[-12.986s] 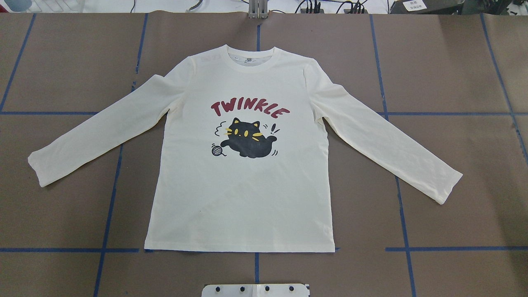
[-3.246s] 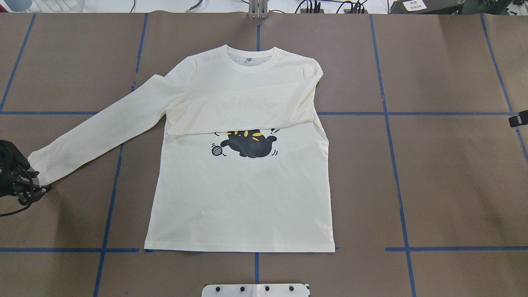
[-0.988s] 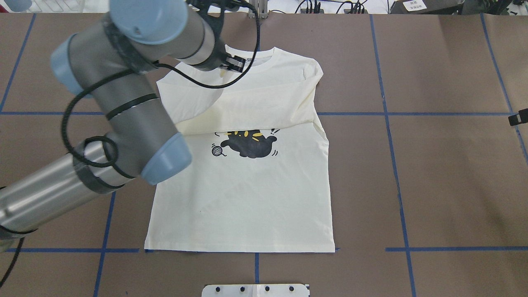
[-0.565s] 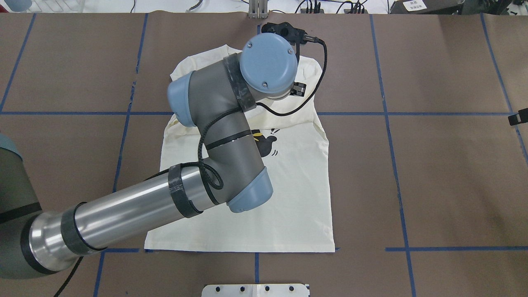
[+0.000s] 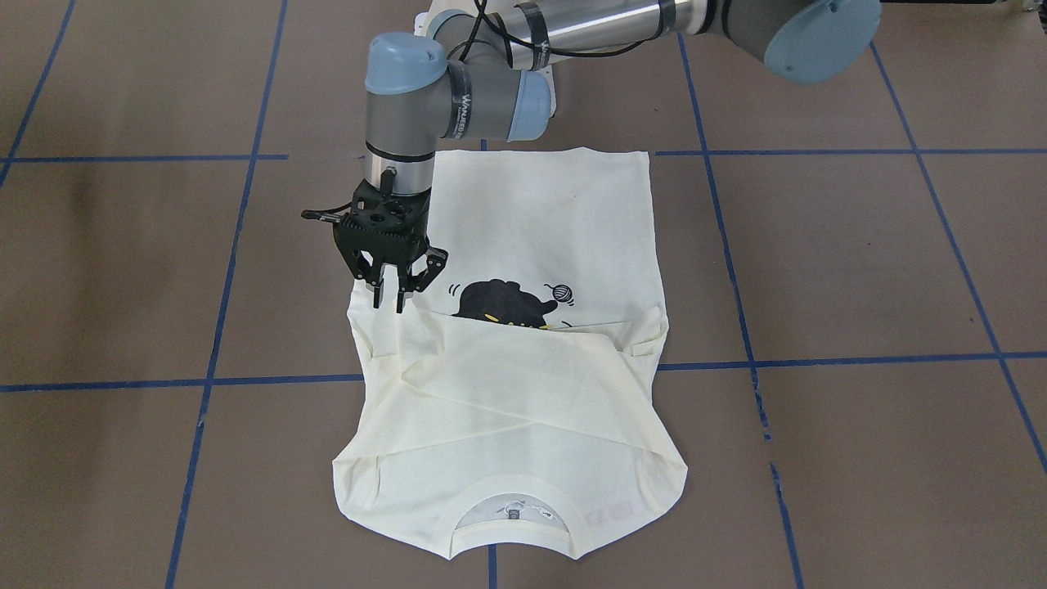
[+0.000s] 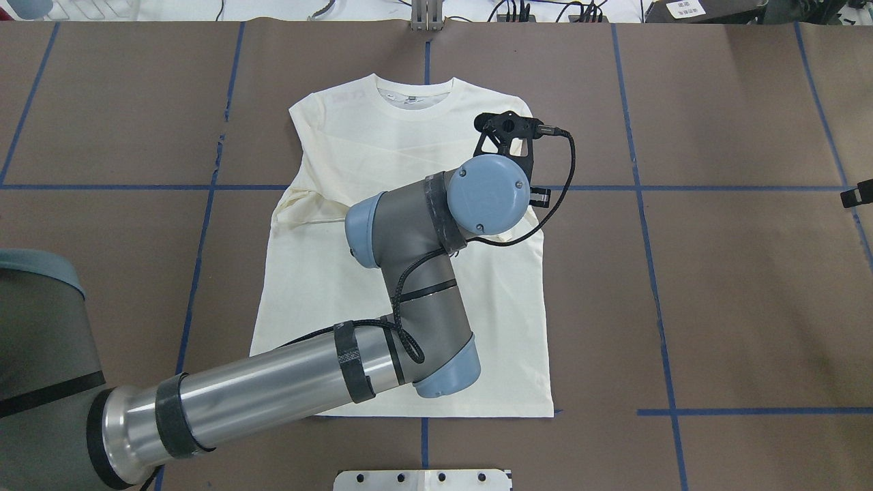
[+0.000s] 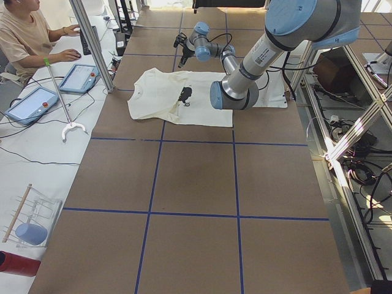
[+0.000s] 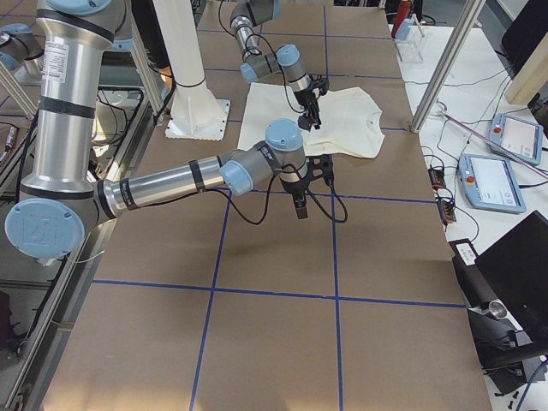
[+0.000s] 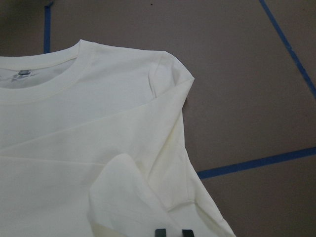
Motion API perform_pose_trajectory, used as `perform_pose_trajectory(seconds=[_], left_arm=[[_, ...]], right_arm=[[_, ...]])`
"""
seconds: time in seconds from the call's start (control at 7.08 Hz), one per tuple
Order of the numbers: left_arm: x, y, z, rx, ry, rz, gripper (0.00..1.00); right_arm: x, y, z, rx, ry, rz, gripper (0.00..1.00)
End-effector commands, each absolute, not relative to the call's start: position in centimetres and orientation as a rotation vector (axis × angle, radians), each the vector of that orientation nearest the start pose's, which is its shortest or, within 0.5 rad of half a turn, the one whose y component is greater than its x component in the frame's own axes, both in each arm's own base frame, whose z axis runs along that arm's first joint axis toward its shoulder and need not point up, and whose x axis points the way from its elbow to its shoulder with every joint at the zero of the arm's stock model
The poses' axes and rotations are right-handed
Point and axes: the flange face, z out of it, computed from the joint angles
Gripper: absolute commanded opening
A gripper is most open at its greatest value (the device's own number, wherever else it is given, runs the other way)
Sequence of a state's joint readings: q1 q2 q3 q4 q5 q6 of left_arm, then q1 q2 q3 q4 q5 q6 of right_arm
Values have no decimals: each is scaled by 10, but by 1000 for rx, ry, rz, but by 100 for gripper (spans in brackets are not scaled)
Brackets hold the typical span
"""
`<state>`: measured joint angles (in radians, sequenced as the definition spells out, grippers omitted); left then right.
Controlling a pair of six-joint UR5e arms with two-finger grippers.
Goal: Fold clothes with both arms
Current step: 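Release the sleeve and lift the left gripper while the right gripper moves over the shirt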
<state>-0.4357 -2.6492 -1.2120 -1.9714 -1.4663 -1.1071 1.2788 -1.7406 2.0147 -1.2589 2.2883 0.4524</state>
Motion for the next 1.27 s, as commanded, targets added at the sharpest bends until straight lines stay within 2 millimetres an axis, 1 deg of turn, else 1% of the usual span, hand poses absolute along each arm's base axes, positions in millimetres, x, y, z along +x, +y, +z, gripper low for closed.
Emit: perform_pose_trajectory(seconds=[0.0,0.14,0.28,0.42,0.56,0.71,0.85,0.99,1.13], left_arm=[[641,-463,46,583,965,125,100],[606,-459,53,536,933,202,100],[566,-442,71,572,922,268,100],[518,-439,97,613,922,308,100],[474,-434,132,619,919,364,100],[434,-436,149,663,896,402,100],[416,-439,162,690,866,445,100],[402,-450,176,697,843,471,100],[385,-459,188,700,831,513,100]], right_arm=[[-62,-438,467,321,-869,-72,100],[-71,-454,448,394,-894,-112,100],[-103,-457,436,403,-933,-153,100],[-133,-467,408,395,-963,-119,100],[-173,-472,382,388,-981,-106,100],[-222,-473,358,405,-971,-64,100],[-264,-475,329,388,-946,-26,99],[-309,-481,283,352,-875,-5,98],[-353,-479,238,333,-768,18,98]])
